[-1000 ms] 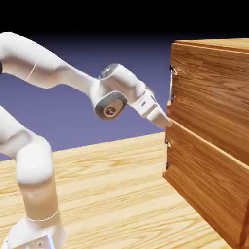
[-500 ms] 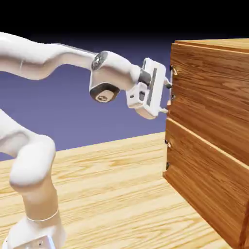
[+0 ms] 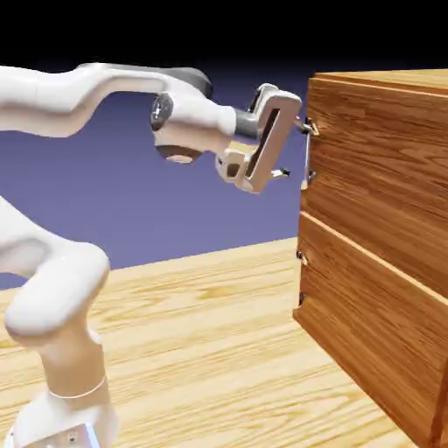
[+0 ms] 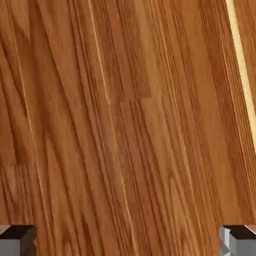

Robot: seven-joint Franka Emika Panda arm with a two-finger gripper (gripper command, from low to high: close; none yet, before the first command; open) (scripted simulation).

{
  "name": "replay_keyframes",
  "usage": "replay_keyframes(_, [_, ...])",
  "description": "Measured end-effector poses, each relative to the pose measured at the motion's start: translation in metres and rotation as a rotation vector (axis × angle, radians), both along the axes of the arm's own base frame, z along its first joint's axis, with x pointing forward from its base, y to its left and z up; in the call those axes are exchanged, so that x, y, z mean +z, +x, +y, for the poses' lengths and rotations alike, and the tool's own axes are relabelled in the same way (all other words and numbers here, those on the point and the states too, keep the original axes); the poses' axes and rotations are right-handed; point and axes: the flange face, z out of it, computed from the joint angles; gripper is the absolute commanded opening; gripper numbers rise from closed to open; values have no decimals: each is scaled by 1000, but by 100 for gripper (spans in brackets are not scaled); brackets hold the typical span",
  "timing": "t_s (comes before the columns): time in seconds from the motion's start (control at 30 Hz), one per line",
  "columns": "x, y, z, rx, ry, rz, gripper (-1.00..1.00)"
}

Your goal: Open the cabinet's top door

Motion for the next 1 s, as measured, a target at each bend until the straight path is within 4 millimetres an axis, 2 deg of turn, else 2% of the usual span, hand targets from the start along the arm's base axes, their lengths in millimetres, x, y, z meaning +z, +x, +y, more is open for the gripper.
replay_keyframes(0.4, [-15,11,43,-119,535,-148,0])
replay_keyframes(0.63, [-36,26,71,-162,849,-218,0])
replay_keyframes(0.9, [-70,48,103,-199,1211,-282,0])
replay_keyframes(0.97, [-73,50,105,-202,1235,-285,0])
replay_keyframes(1.0, [-72,61,105,-202,1233,-286,0])
